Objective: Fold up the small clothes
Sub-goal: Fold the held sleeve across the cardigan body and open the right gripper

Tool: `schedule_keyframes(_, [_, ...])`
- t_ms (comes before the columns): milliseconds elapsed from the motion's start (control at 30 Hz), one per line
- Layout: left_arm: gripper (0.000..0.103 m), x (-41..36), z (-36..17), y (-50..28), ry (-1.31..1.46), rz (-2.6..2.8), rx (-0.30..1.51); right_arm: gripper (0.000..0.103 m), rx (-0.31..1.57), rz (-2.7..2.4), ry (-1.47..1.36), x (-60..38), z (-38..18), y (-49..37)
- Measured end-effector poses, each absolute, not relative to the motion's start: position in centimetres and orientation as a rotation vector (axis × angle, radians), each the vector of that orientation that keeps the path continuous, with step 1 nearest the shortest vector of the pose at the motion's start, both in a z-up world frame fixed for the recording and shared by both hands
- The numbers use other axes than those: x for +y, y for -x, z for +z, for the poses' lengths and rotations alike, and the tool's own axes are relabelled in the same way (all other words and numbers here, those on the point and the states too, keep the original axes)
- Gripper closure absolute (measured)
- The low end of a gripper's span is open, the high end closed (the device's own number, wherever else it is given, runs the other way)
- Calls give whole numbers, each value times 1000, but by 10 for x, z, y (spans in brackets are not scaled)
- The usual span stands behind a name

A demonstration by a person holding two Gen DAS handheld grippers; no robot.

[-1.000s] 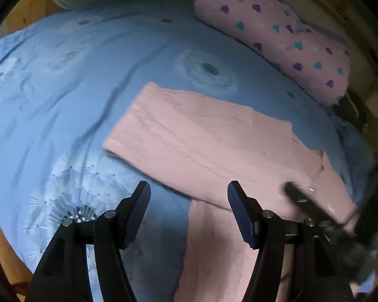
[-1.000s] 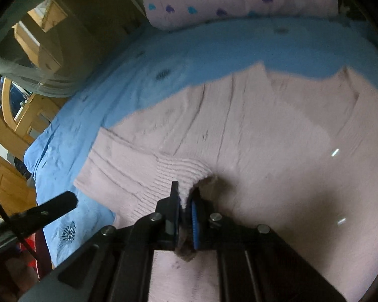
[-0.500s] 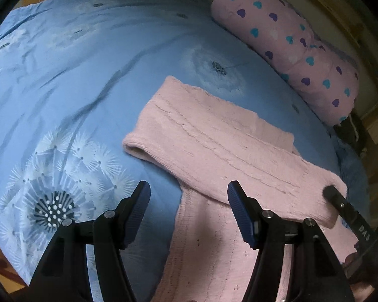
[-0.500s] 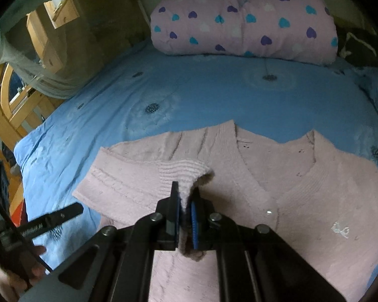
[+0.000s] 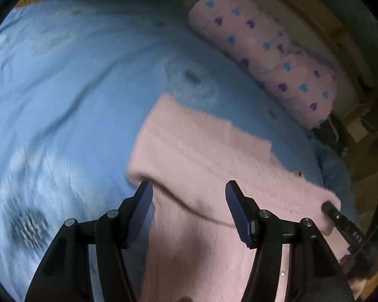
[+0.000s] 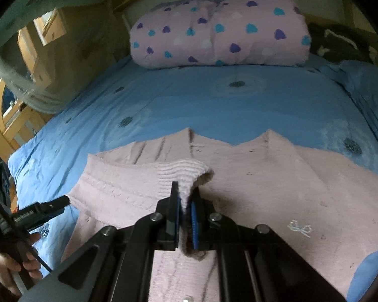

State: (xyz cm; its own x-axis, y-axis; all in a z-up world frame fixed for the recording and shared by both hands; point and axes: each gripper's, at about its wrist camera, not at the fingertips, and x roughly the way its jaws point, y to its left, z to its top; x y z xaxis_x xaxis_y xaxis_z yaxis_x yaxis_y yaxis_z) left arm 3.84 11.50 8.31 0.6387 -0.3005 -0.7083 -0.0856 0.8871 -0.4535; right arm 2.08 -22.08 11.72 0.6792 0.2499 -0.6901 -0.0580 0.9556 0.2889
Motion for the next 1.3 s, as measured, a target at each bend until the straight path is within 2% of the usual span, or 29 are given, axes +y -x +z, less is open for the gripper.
schedule_keyframes(133, [71, 133, 93, -42, 502, -171, 826, 96, 835, 149, -238, -235, 118, -16])
schedule_keyframes(200, [80, 137, 90, -47, 486, -142, 866, 96, 819, 137, -240, -243, 120, -8])
schedule_keyframes(233, [89, 138, 88, -49, 481, -127, 884, 96, 818, 135, -257, -247, 119, -7])
schedule_keyframes(267, [93, 138, 84, -52, 480, -113, 910, 96, 817, 135, -272, -250, 118, -5])
schedule_keyframes(767, [95, 88, 54, -74, 357, -199, 1008, 96, 806, 79, -333, -287, 115, -1])
schedule_keyframes(1000, [95, 76, 54, -68, 418, -243, 1000, 96, 792, 38, -404, -314, 111, -3])
schedule_keyframes(1300, [95, 62, 56, -58, 352, -277, 996, 96, 785, -7, -446, -335, 105, -9])
